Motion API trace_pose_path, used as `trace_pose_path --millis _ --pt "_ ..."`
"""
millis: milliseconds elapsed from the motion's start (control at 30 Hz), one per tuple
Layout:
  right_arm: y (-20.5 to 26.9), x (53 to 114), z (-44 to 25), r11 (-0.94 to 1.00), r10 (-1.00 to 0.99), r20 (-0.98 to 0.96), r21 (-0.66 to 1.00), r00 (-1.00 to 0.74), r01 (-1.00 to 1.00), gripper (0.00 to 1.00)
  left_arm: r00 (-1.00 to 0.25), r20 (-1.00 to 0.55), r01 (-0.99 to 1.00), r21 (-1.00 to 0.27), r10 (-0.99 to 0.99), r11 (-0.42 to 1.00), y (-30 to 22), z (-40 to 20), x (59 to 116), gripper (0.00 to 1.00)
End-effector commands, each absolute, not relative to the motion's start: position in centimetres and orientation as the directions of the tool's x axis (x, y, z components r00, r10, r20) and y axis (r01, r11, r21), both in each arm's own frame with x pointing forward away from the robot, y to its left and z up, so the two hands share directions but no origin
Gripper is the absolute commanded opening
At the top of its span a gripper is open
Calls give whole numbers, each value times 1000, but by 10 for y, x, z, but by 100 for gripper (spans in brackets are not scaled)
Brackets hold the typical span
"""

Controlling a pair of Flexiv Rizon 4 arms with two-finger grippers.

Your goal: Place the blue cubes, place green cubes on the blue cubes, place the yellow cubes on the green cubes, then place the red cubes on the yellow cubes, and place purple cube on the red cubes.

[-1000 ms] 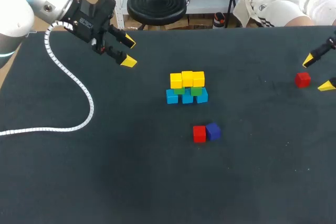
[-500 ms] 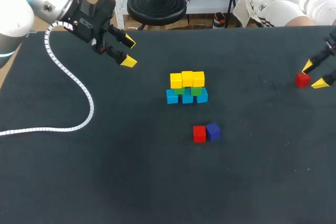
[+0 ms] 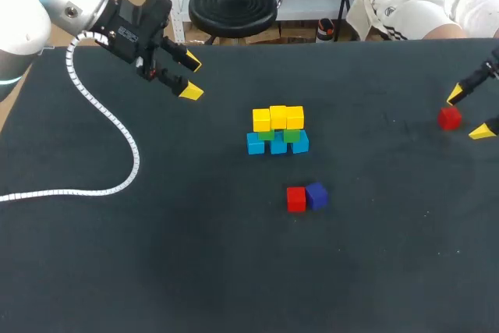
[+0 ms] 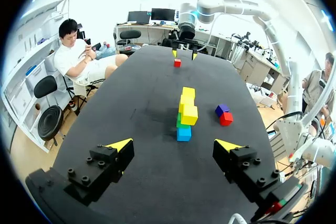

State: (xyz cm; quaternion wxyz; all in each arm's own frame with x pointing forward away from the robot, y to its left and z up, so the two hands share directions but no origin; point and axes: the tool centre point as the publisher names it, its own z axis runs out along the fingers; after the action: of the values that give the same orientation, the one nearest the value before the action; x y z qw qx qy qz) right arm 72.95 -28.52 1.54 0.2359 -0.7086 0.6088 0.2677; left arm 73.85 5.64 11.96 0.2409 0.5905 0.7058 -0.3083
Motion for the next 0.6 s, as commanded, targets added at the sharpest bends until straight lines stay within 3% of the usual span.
trace_pose_path --millis 33,300,333,367,533,600 --pt "-284 736 13 -157 -736 -668 9 110 -988 100 -185 -705 983 -150 685 111 57 120 739 100" --pt "-279 737 7 -170 -728 -678 33 103 -985 100 -185 -705 983 -150 685 111 57 120 739 100" --pt "-280 736 6 -167 -728 -679 37 98 -985 98 -185 -705 983 -150 685 111 57 120 739 100" --pt "-281 736 4 -161 -727 -681 41 90 -986 90 -185 -705 983 -150 685 111 57 120 739 100" --pt "-285 732 4 -142 -729 -680 41 76 -989 75 -185 -705 983 -150 685 111 57 120 739 100" --pt "-287 731 5 -133 -727 -683 29 77 -991 81 -185 -705 983 -150 685 111 57 120 739 100"
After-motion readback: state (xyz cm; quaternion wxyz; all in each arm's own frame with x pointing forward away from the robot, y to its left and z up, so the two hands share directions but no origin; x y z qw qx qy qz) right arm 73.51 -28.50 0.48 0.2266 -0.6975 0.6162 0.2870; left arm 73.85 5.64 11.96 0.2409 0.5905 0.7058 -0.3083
